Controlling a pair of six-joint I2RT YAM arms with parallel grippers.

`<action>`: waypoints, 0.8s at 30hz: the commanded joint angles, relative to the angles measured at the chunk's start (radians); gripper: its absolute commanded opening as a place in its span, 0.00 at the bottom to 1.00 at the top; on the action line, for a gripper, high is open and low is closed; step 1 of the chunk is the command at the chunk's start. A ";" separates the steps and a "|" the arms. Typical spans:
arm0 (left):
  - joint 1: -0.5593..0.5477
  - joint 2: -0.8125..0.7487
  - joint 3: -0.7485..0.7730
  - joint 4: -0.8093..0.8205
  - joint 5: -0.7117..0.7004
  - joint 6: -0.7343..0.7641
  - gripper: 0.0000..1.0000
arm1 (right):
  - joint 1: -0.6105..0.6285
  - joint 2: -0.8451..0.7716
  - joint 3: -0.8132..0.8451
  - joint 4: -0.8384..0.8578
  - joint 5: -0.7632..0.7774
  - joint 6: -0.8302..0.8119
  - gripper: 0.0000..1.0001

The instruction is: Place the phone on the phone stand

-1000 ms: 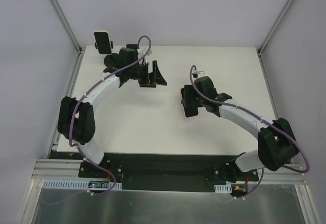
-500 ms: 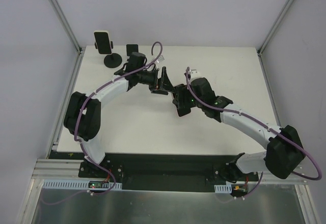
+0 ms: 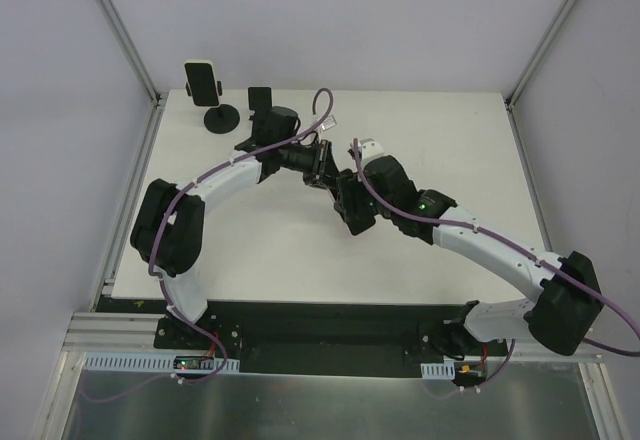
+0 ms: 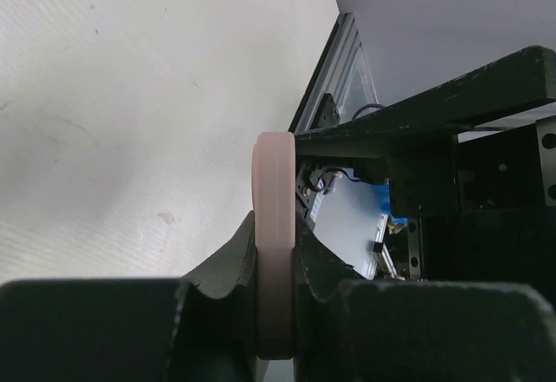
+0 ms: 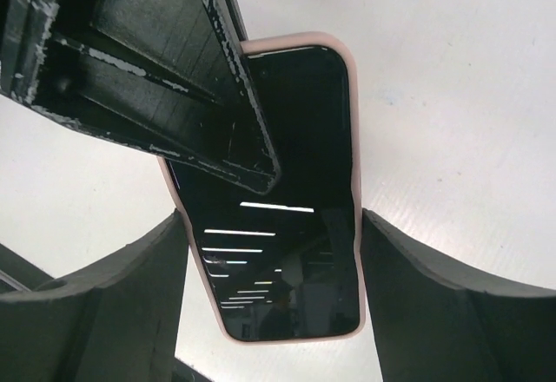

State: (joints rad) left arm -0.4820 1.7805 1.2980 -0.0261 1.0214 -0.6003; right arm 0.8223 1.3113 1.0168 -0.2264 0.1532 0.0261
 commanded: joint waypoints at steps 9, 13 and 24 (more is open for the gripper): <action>-0.030 -0.062 0.049 0.020 0.154 0.111 0.00 | -0.300 -0.225 -0.111 -0.107 -0.539 -0.071 0.97; -0.050 -0.108 0.041 0.075 0.204 0.120 0.00 | -0.374 -0.221 -0.149 -0.041 -0.946 -0.077 0.99; -0.107 -0.219 -0.008 0.187 0.246 0.122 0.01 | -0.319 -0.234 -0.211 0.131 -1.107 0.025 0.11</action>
State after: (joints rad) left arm -0.5842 1.6344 1.2945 0.0681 1.2110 -0.4934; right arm 0.4797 1.0981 0.8040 -0.1814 -0.8860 0.0307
